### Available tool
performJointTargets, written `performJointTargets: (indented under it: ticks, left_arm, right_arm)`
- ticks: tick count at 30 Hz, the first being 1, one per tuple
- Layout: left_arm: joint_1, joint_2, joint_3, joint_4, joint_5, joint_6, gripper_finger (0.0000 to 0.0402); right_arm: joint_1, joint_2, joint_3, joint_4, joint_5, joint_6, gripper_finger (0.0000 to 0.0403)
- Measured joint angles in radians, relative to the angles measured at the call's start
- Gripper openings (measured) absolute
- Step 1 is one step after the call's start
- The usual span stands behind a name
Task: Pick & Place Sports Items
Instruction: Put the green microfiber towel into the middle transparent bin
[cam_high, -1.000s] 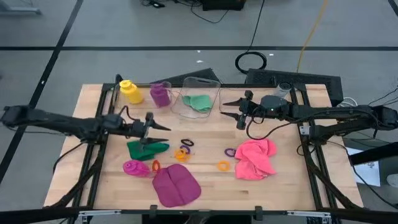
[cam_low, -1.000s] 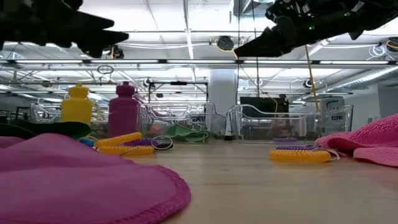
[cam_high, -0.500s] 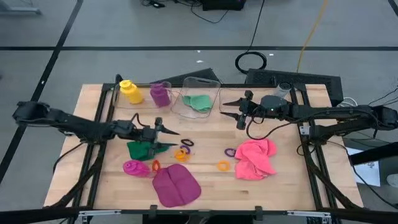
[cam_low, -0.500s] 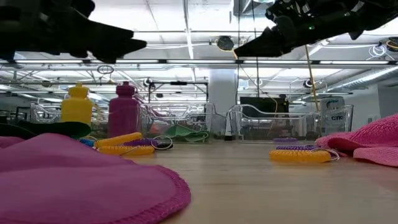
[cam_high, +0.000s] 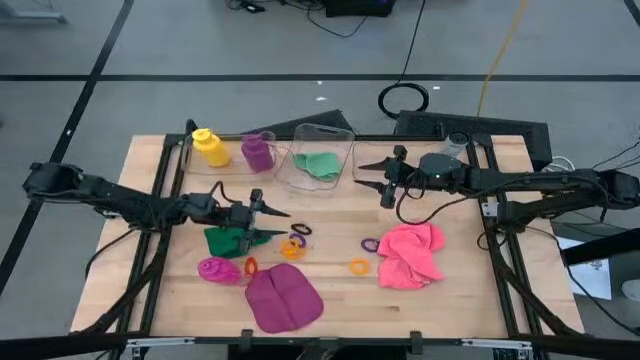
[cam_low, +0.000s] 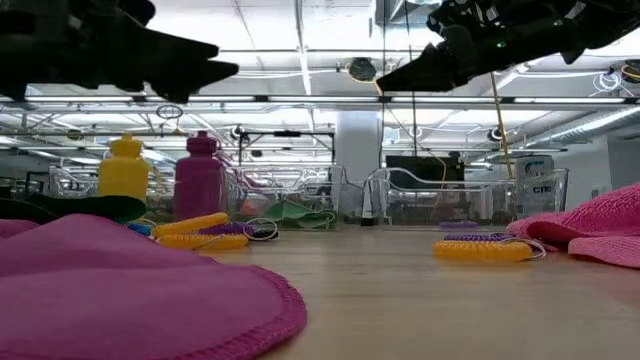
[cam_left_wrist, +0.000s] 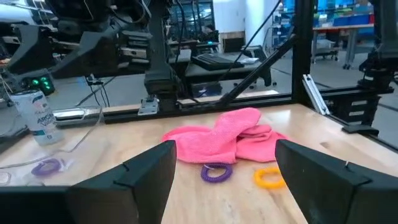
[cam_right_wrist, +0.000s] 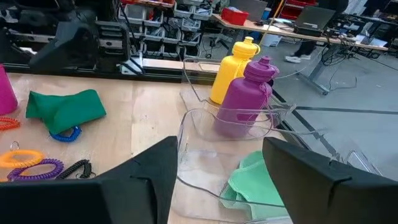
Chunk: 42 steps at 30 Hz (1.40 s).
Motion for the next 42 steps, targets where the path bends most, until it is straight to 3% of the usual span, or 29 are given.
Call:
performJointTargets:
  ticks: [28,42]
  left_arm:
    - [0.0,-0.007,0.0,-0.047,-0.001,-0.012,0.0232]
    - [-0.008,-0.32,0.001,-0.411,-0.055,-0.03,0.0232]
  right_arm:
    - [0.0,0.0,0.0,0.0,0.0,0.0,0.0169]
    - [0.0,0.0,0.0,0.0,0.0,-0.013,0.0169]
